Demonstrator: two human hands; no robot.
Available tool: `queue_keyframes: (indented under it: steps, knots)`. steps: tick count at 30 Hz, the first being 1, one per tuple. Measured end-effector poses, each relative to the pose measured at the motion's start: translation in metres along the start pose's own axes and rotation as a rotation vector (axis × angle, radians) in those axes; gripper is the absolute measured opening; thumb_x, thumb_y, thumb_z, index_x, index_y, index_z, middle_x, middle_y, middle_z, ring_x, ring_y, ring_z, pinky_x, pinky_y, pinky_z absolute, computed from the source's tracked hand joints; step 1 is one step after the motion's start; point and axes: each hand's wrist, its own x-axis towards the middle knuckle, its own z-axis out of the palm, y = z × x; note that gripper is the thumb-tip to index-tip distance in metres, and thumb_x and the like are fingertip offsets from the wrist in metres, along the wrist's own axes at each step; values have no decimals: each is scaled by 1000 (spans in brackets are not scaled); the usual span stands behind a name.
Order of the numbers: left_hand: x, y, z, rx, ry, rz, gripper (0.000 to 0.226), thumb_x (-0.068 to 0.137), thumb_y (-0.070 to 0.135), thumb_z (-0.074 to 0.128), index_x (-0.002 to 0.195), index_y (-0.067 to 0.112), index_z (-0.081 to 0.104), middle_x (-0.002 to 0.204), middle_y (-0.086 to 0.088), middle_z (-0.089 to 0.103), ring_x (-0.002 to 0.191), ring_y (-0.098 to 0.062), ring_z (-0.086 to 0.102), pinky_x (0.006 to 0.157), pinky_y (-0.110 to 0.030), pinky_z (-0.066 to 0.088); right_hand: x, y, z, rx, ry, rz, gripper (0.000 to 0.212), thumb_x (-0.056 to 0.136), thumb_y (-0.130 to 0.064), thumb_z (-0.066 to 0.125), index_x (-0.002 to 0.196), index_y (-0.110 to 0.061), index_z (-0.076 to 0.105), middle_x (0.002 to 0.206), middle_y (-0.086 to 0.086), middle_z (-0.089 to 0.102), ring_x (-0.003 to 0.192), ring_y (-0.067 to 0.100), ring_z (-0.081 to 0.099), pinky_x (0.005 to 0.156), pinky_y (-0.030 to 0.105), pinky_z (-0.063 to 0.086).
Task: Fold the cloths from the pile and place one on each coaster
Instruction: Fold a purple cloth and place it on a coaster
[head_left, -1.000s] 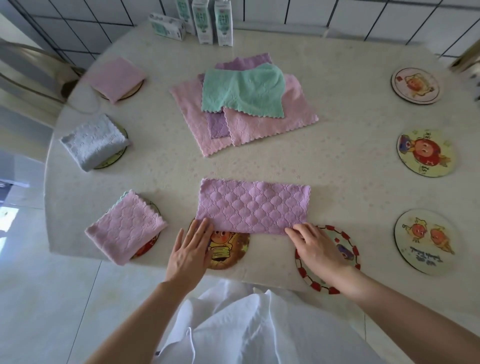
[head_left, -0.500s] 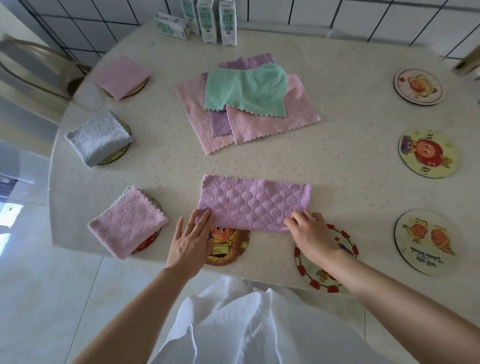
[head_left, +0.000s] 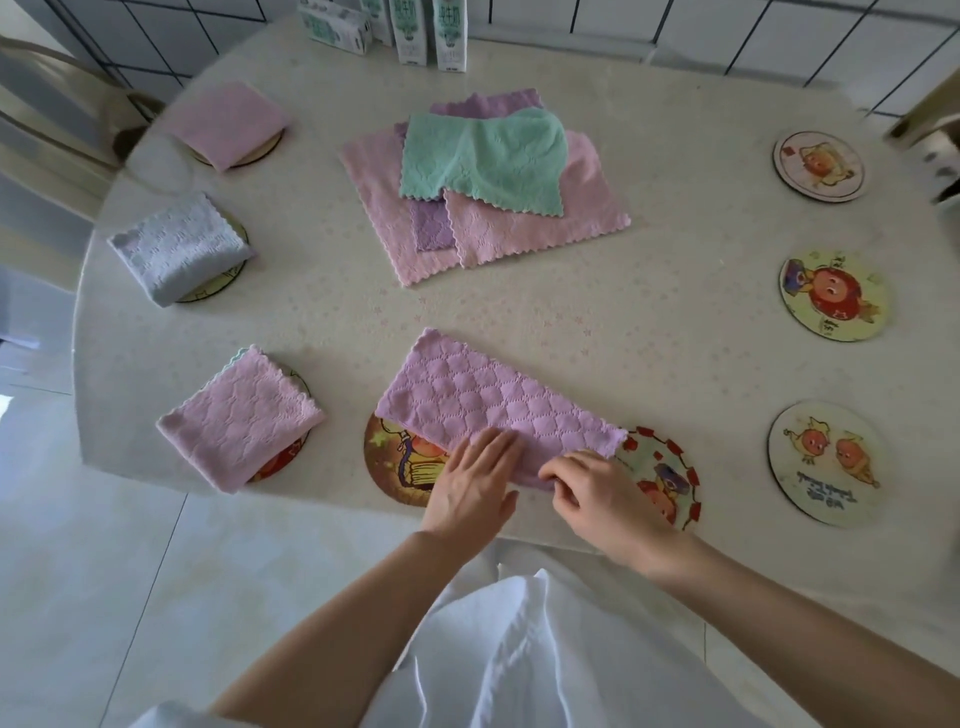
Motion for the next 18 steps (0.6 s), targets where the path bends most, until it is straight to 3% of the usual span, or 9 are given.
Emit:
queue_keyframes:
  steps: [3, 7, 10, 14, 18]
  knots:
    - [-3, 4, 8, -30, 24, 15, 50, 78, 26, 58, 126, 9, 58, 129, -6, 59, 124, -26, 51, 100, -44, 45, -11, -14, 1, 97, -27, 58, 16, 78, -2, 61, 90, -13, 64, 80, 1, 64, 77, 17, 59, 67, 26, 48]
    - [-15, -1, 15, -49, 50, 78, 45, 84, 27, 47, 122, 11, 63, 128, -6, 61, 122, -28, 54, 101, -42, 46, -21, -25, -5, 186, -77, 76, 10, 86, -9, 58, 92, -15, 64, 83, -3, 65, 73, 6, 55, 67, 19, 44]
    - [-27, -7, 17, -57, 50, 131, 43, 87, 29, 48, 124, 13, 62, 130, -5, 60, 125, -26, 52, 104, -39, 43, -19, -13, -4, 125, -78, 37, 14, 90, -11, 54, 99, -15, 63, 90, -3, 66, 79, 9, 59, 71, 26, 49]
    - [-44, -9, 15, -56, 32, 179, 44, 85, 29, 46, 122, 16, 64, 128, -4, 62, 122, -25, 56, 101, -34, 42, -6, 11, 6, -102, -90, -76, 42, 81, 8, 57, 118, -12, 62, 116, 5, 63, 105, 22, 61, 85, 38, 54]
    - [-56, -14, 12, -121, -40, 175, 43, 87, 28, 45, 125, 16, 62, 131, -4, 59, 126, -23, 51, 103, -36, 44, 6, 30, 9, -324, -227, -325, 69, 71, 17, 54, 132, -15, 51, 137, 8, 52, 123, 25, 52, 94, 36, 49]
